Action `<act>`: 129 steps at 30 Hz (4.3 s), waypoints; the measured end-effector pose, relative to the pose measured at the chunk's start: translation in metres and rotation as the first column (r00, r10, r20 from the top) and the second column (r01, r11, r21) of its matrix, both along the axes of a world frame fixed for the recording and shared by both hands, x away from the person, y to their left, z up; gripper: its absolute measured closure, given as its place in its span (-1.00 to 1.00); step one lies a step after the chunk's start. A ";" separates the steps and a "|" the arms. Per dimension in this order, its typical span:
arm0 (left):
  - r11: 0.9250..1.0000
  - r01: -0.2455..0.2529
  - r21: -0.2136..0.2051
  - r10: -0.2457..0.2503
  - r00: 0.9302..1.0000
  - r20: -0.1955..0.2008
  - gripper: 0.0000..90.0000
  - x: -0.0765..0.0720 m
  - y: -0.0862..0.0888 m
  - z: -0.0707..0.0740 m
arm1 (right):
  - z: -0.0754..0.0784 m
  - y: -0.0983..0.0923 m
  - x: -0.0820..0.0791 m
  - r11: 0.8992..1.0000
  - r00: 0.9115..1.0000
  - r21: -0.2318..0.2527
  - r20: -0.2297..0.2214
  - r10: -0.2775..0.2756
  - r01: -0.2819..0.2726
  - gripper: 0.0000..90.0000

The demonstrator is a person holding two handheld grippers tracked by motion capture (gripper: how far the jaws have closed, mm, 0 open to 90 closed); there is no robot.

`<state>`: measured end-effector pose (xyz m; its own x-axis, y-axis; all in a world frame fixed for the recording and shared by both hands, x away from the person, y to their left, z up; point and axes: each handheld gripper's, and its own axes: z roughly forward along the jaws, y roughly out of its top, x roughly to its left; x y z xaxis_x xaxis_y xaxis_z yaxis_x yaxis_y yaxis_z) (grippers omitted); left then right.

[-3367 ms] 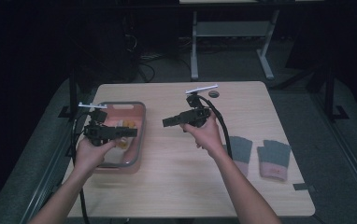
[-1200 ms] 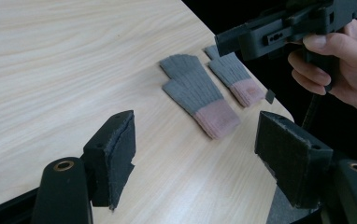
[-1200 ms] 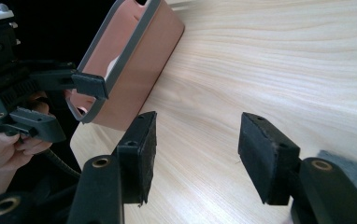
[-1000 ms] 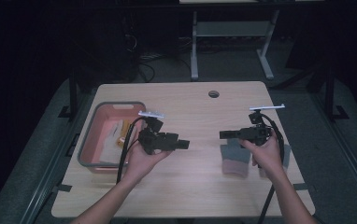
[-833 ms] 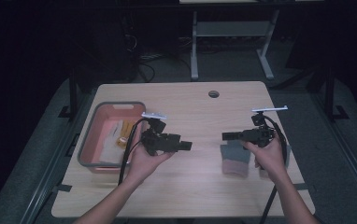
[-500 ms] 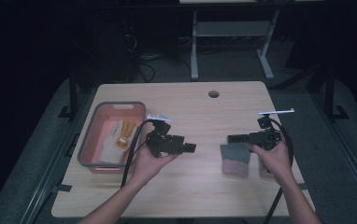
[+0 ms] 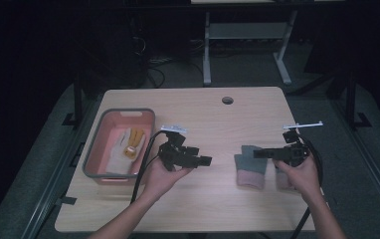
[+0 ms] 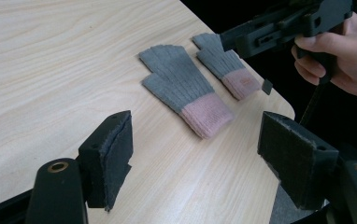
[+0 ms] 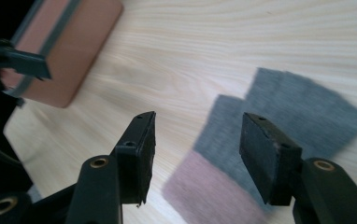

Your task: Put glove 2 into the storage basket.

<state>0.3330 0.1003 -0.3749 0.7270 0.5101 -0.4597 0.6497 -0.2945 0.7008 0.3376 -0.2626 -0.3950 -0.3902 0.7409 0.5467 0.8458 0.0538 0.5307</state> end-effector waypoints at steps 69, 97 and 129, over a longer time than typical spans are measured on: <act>1.000 0.003 0.012 -0.003 0.999 -0.033 -0.41 -0.005 -0.003 -0.026 | -0.050 -0.053 -0.024 0.852 0.973 -0.480 0.018 -0.231 0.211 0.92; 1.000 0.016 0.006 -0.016 1.000 -0.019 -0.41 -0.008 -0.012 -0.022 | -0.012 0.012 -0.007 0.907 0.980 -0.378 0.007 -0.199 0.187 0.92; 0.999 0.040 0.025 -0.039 0.999 -0.038 -0.40 -0.008 -0.028 -0.032 | -0.026 0.049 0.001 0.932 0.979 -0.324 -0.068 -0.192 0.160 0.74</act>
